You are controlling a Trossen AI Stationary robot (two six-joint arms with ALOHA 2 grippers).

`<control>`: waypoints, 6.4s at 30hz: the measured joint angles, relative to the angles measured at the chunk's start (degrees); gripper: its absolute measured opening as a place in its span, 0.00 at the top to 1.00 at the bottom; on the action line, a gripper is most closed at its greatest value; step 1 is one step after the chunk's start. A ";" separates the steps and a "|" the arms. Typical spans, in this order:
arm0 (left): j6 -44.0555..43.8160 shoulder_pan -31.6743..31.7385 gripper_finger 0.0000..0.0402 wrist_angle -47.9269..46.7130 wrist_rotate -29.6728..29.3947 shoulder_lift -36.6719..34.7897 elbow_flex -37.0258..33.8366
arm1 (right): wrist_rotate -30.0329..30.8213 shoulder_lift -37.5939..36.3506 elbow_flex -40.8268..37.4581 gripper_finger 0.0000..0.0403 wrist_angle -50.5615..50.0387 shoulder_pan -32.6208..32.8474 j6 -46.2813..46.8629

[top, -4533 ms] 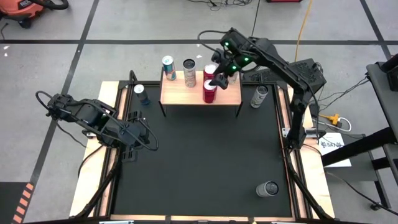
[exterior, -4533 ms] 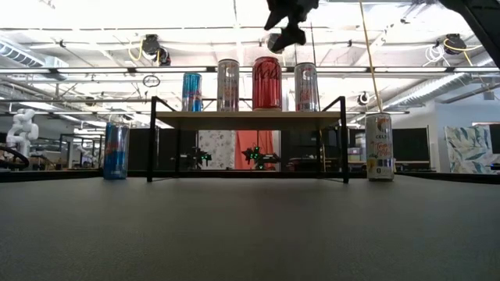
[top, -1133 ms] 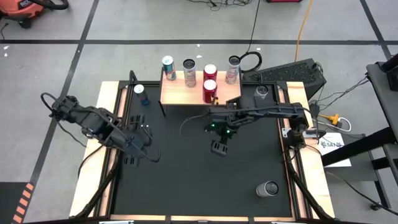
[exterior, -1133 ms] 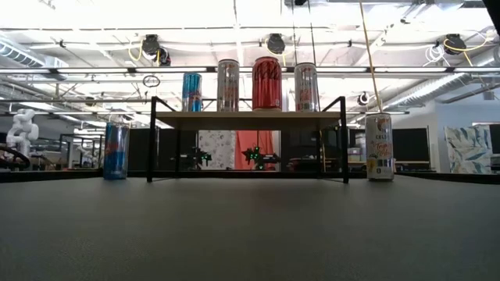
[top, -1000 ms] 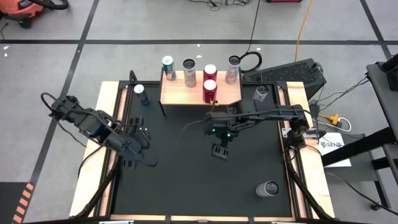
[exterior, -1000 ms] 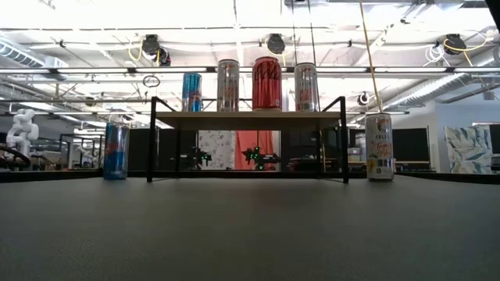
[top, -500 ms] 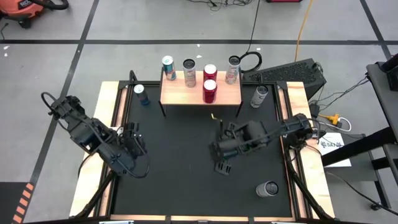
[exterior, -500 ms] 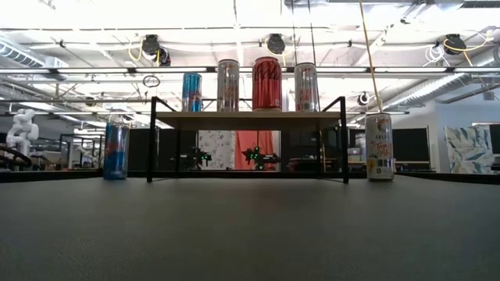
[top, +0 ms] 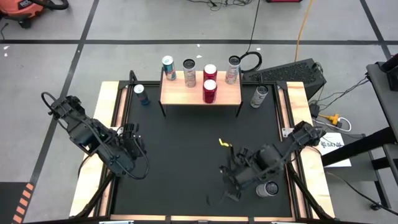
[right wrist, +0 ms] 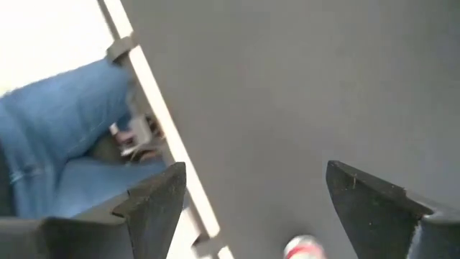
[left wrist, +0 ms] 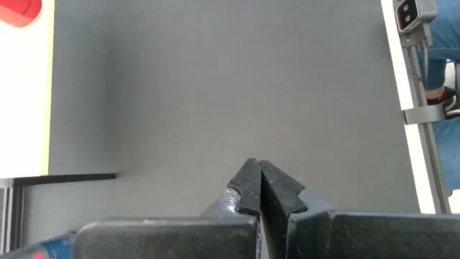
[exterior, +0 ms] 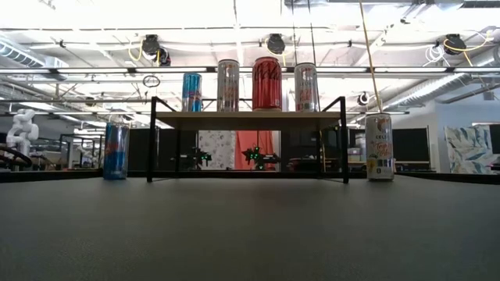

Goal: Place canned beverage on shelf
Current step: Put the white pink soda can on the shelf aligned with the other white pink soda can

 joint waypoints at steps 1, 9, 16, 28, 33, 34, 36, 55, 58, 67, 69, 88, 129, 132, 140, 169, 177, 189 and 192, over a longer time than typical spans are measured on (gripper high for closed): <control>0.00 0.00 1.00 0.01 -0.01 0.01 0.00 | -0.80 0.00 0.00 0.22 -0.02 0.92 0.98; 0.03 0.04 1.00 -0.04 0.03 0.00 0.00 | -3.69 0.00 0.00 0.22 -0.01 6.45 9.45; 0.02 0.04 1.00 -0.08 0.09 0.00 0.00 | -3.69 0.00 0.00 0.22 -0.02 9.49 15.30; 0.02 0.04 1.00 -0.05 -0.85 0.00 0.00 | -4.95 -0.01 0.00 0.22 0.00 14.19 24.91; -1.99 0.04 1.00 -0.03 -0.86 0.00 0.00 | -3.42 -0.11 -1.62 0.22 -0.02 15.11 26.08; -3.04 0.04 1.00 -0.04 -0.88 0.00 0.00 | -3.45 -0.11 -2.49 0.22 0.00 15.44 26.08; -5.01 0.04 1.00 -0.03 -0.89 -0.01 0.00 | -3.55 -0.11 -4.51 0.22 -0.01 16.10 25.98; -9.05 0.03 1.00 0.47 -0.43 -0.03 -0.02 | -7.93 -1.11 -14.05 0.22 -0.01 17.71 25.55; -9.03 0.02 1.00 0.47 -0.43 -0.03 -0.02 | -7.26 -2.37 -14.05 0.22 -0.04 17.91 24.35; -9.07 0.02 1.00 0.47 -0.49 -0.04 -0.02 | -2.45 -7.41 -16.01 0.22 0.09 18.35 23.85; -9.07 0.02 1.00 0.49 -0.67 -0.02 -0.02 | -2.00 -9.54 -19.66 0.22 0.15 18.42 24.77; -9.20 0.04 1.00 0.78 -0.69 -0.02 -0.02 | -5.13 -21.84 -39.26 0.22 3.04 22.11 36.83; -8.90 0.04 1.00 1.96 -1.50 -0.02 -0.02 | -4.98 -16.49 -40.41 0.22 3.63 21.98 36.13; -8.90 0.04 1.00 1.96 -1.50 -0.02 -0.02 | -4.98 -15.88 -40.41 0.22 3.63 21.98 35.57; -8.91 0.04 1.00 1.96 -1.52 -0.02 -0.02 | -4.93 -14.29 -40.79 0.22 3.53 21.98 34.63; -8.96 0.04 1.00 1.98 -1.52 0.00 -0.02 | -6.35 -14.36 -50.72 0.22 13.72 21.98 33.34; -8.96 0.04 1.00 1.98 -1.52 0.00 -0.02 | -6.27 -14.36 -51.06 0.22 13.92 21.98 33.16; -8.94 0.04 1.00 1.99 -1.52 0.00 -0.02 | -4.63 -14.36 -51.06 0.31 13.92 21.61 32.90; -8.94 0.04 1.00 1.98 -1.52 0.00 -0.02 | -4.58 -14.36 -51.06 0.31 13.96 21.58 32.70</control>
